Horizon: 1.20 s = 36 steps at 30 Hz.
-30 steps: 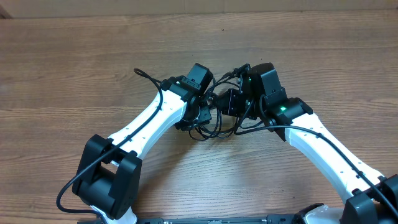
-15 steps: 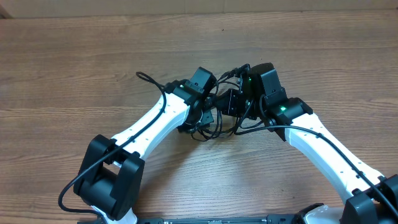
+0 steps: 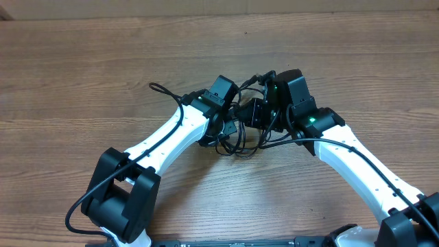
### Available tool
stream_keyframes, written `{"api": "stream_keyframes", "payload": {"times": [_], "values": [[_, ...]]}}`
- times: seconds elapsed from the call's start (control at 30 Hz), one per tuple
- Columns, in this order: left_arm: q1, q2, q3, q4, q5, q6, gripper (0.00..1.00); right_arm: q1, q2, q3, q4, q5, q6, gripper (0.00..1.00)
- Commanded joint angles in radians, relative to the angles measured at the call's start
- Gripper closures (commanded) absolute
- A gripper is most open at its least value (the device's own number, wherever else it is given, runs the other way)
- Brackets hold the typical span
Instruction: Untangle cables
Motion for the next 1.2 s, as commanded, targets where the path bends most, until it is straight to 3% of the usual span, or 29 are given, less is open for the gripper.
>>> {"api": "stream_keyframes", "payload": {"times": [0.0,0.2,0.43,0.53,0.7,0.87,0.93,0.97,1.03,1.17], "values": [[-0.009,-0.021,-0.008,0.004,-0.034,-0.009,0.96,0.002,-0.035,0.034,0.01,-0.026,0.003,0.96],[0.062,-0.071,0.045,-0.02,-0.066,0.069,0.96,0.002,-0.034,0.034,-0.047,0.007,0.002,0.94],[0.204,-0.185,0.144,-0.045,-0.008,0.103,0.96,0.002,-0.032,0.032,-0.222,0.262,0.002,0.91],[0.238,-0.22,0.147,0.006,0.082,0.103,0.96,0.002,-0.027,0.031,-0.252,0.277,-0.001,0.89],[0.251,-0.225,0.147,0.008,0.064,0.105,0.96,0.002,-0.02,0.031,-0.254,0.275,-0.001,0.86],[0.251,-0.225,0.147,-0.004,0.035,0.109,0.96,0.002,-0.02,0.031,-0.251,0.244,-0.001,0.73],[0.249,-0.224,0.147,-0.007,0.018,0.142,0.87,0.002,-0.02,0.031,-0.243,0.193,-0.002,0.63],[0.248,-0.224,0.147,-0.02,0.007,0.178,0.61,0.002,-0.02,0.031,-0.239,0.165,-0.002,0.55],[0.249,-0.223,0.146,-0.067,-0.032,0.182,0.39,0.002,-0.02,0.031,-0.24,0.163,-0.002,0.49],[0.248,-0.211,0.14,-0.157,-0.082,0.182,0.33,0.002,-0.02,0.031,-0.24,0.192,-0.002,0.4]]}}
